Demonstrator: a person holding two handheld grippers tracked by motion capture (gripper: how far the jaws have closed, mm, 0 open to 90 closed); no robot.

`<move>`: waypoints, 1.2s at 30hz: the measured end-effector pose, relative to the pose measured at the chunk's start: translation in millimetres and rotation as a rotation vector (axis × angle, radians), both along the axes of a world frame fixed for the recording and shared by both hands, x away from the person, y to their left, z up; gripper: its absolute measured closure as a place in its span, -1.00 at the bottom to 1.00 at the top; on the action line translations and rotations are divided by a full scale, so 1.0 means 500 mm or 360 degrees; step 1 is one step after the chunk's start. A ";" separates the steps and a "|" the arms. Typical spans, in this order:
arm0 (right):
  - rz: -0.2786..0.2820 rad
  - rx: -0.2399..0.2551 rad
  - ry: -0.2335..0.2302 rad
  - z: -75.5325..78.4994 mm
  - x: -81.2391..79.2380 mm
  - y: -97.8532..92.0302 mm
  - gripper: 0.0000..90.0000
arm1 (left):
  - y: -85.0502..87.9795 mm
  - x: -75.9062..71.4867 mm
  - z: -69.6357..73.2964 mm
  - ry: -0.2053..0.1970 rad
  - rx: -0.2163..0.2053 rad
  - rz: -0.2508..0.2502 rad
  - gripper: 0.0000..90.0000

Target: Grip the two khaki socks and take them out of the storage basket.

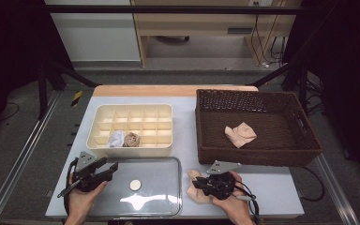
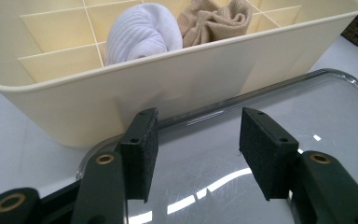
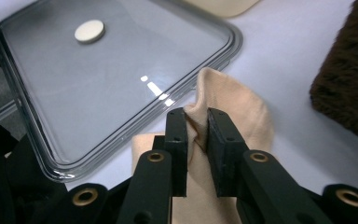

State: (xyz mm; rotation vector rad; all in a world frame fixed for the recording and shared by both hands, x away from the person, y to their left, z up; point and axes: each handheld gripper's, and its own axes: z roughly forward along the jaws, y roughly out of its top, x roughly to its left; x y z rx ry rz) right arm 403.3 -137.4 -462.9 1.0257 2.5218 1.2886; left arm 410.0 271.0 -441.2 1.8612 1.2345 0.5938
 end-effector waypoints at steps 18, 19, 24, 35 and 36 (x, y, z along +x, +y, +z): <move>-0.0055 0.0108 -0.0113 0.043 0.001 0.012 0.39 | -0.001 0.000 0.001 0.0002 -0.0006 -0.0002 0.01; -0.0065 0.0115 -0.0132 0.049 0.002 0.010 0.38 | -0.001 0.000 0.001 0.0001 -0.0005 0.0000 0.01; -0.0111 0.0139 -0.0217 0.090 0.012 0.001 0.37 | -0.001 0.001 0.000 0.0004 -0.0010 0.0007 0.00; -0.0280 0.0204 -0.0326 0.169 0.051 -0.030 0.31 | 0.000 0.001 0.000 0.0012 -0.0009 0.0009 0.00; -0.0294 0.0208 -0.0333 0.174 0.055 -0.031 0.30 | 0.001 0.001 0.000 0.0012 -0.0008 0.0009 0.00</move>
